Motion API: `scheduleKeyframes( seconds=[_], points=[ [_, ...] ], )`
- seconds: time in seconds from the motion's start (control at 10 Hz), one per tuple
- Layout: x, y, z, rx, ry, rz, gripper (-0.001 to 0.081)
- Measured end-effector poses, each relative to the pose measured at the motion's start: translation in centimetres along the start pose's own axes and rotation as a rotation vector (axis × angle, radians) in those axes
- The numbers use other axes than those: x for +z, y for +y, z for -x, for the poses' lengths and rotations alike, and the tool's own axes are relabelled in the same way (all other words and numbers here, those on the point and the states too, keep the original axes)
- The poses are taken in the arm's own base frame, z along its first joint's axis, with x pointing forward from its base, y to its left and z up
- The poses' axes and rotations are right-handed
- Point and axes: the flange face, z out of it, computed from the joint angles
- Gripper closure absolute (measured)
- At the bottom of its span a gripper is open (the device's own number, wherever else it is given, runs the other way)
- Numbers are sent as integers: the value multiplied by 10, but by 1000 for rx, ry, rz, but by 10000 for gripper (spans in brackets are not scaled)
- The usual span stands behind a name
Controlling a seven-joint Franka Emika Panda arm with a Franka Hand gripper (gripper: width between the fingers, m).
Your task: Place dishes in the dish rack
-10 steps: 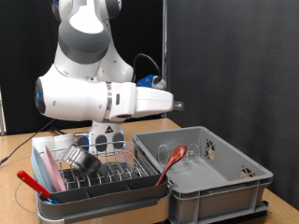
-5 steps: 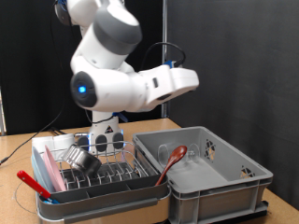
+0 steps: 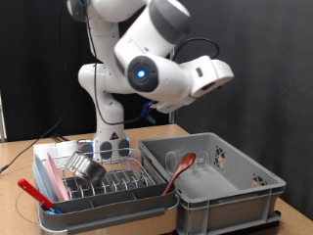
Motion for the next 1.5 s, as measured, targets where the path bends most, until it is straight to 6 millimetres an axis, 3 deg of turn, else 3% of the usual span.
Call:
scheduleKeyframes(
  seconds=[0.3,0.6,1.1,1.3,1.5],
  points=[
    [8,0,-4,5,-14,29,3],
    [19,10,1,-7,-72,187,3],
    [34,8,-10,-130,-311,118,3],
    [32,11,-6,-93,-317,154,3],
    [50,19,0,6,-373,280,3]
  ],
)
